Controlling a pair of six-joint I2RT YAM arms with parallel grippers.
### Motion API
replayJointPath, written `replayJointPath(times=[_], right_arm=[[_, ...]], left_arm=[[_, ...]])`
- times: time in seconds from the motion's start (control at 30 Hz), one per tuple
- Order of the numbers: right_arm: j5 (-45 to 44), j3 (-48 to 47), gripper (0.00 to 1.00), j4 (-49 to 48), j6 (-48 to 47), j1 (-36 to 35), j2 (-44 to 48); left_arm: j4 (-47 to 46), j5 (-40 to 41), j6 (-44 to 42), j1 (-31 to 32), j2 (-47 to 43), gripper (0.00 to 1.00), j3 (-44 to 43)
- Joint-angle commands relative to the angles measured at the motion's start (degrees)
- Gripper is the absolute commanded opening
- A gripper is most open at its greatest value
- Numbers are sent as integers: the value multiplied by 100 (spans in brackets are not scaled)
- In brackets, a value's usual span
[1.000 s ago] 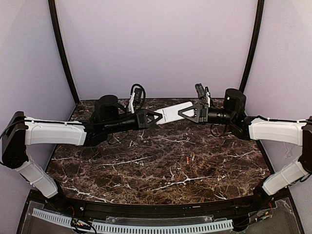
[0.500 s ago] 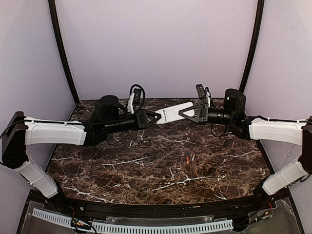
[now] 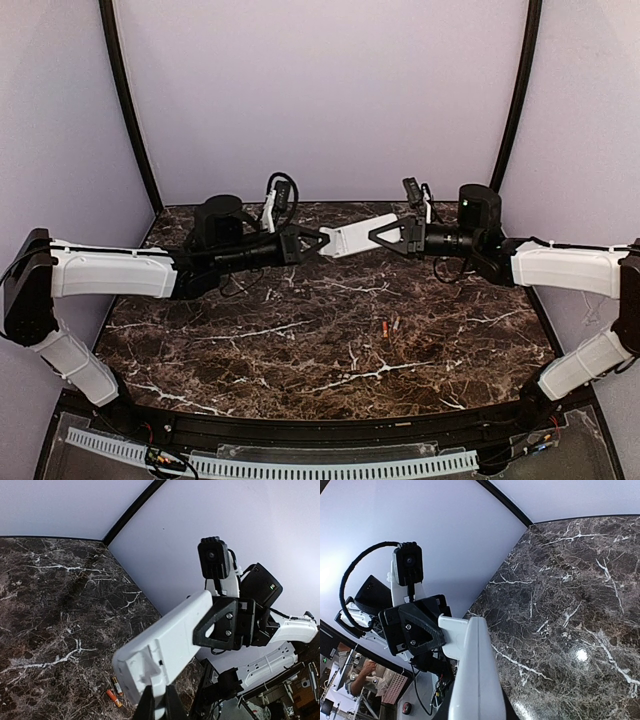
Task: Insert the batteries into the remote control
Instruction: Remove the battery cover from the remote control, then place the battery cover at the center of the board.
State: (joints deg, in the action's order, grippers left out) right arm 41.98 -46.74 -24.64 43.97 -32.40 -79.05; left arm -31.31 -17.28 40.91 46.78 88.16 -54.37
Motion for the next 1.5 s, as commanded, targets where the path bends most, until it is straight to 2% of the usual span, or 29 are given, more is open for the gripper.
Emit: replayJointPath(times=[0.0,0.17,0.37,0.43,0.57,0.73,0.87,1.07,1.47], right_arm=[[87,-77,0,-102,-78,69,214],[-92,35,0,293,-254,406,263],[-120,235,0,879,-598,780,405],[-137,288,0,1066,-716,845,502],[-127,477,0,1229,-807,955,745],[-67,639,0,1416,-896,1051,907],[-84,746,0,1528,-958,1096,1042],[-50,772,0,1606,-1003,1114,1051],[-23,780,0,1687,-1056,1116,1071]], left_arm=[[-100,-10,-50,-47,-128,2,11],[-454,-142,24,-58,-228,0,111],[-296,-149,0,-122,-263,0,316],[138,-81,-293,-125,-281,0,329],[1752,533,-1264,-126,-368,0,74],[3809,1897,-2297,-126,-201,0,-510],[4651,2758,-2805,-117,1,0,-811],[4942,2680,-2921,-112,380,0,-1034],[5375,3298,-3220,145,1283,7,-1519]])
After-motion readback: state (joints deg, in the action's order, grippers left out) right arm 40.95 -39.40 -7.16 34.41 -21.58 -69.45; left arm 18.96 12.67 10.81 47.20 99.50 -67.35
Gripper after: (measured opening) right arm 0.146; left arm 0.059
